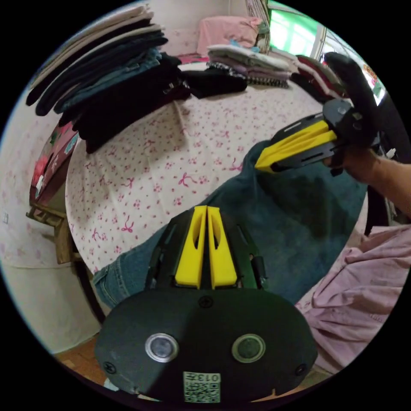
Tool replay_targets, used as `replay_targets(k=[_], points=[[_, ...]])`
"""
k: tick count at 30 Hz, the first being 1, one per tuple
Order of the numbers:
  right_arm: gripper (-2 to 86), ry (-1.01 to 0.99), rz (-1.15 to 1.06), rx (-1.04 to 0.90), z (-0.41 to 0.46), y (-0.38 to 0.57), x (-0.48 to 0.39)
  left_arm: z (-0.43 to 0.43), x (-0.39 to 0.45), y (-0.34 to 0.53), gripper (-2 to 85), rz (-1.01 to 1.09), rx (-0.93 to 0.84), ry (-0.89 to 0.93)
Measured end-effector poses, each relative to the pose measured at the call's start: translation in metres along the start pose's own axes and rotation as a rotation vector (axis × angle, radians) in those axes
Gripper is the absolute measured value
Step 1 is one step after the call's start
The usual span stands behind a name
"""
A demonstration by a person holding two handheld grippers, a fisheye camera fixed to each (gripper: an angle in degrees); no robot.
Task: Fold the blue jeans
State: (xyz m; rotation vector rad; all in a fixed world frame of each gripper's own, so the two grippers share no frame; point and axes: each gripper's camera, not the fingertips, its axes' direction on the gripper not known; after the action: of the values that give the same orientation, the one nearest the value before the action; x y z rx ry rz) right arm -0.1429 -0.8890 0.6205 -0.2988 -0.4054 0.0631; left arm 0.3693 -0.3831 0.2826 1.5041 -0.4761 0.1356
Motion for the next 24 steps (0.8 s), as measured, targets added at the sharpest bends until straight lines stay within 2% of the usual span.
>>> replay_targets(k=[1,3,6,9,12,14,16,19,22,23,24], points=[[0.2,-0.018,-0.024,-0.036,0.012,-0.002,0.007,0.011,0.002,-0.006,-0.4,0.020,-0.053,-0.027],[0.1,0.033,-0.046,-0.123,0.032,0.002,0.019,0.014,0.000,-0.006,-0.4,0.031,-0.027,-0.029],[0.1,-0.107,0.045,-0.057,0.026,0.023,0.052,0.016,-0.006,-0.008,-0.4,-0.059,0.006,0.065],[0.1,-0.086,0.126,-0.057,0.015,0.045,0.058,0.013,0.011,-0.015,-0.4,-0.074,-0.017,-0.002],[0.2,-0.107,0.085,0.070,-0.024,0.081,0.048,-0.010,0.041,-0.012,-0.3,0.015,0.051,0.040],[0.2,-0.131,0.054,0.076,-0.038,0.109,0.038,-0.016,0.069,-0.001,-0.4,0.080,0.037,0.125],[0.2,-0.163,0.022,0.040,-0.044,0.139,0.026,-0.014,0.093,0.009,-0.4,0.144,-0.001,0.151],[0.2,-0.167,-0.018,-0.049,-0.047,0.200,-0.002,0.004,0.128,0.025,-0.4,0.241,-0.145,0.093],[0.2,-0.135,-0.058,-0.142,-0.039,0.239,-0.023,0.006,0.142,0.036,-0.3,0.231,-0.083,0.062],[0.2,-0.091,-0.077,-0.208,-0.033,0.256,-0.033,0.007,0.146,0.030,-0.3,0.236,-0.109,0.064],[0.2,-0.042,-0.067,-0.182,-0.040,0.272,-0.040,0.007,0.148,0.026,-0.3,0.240,-0.127,0.065]])
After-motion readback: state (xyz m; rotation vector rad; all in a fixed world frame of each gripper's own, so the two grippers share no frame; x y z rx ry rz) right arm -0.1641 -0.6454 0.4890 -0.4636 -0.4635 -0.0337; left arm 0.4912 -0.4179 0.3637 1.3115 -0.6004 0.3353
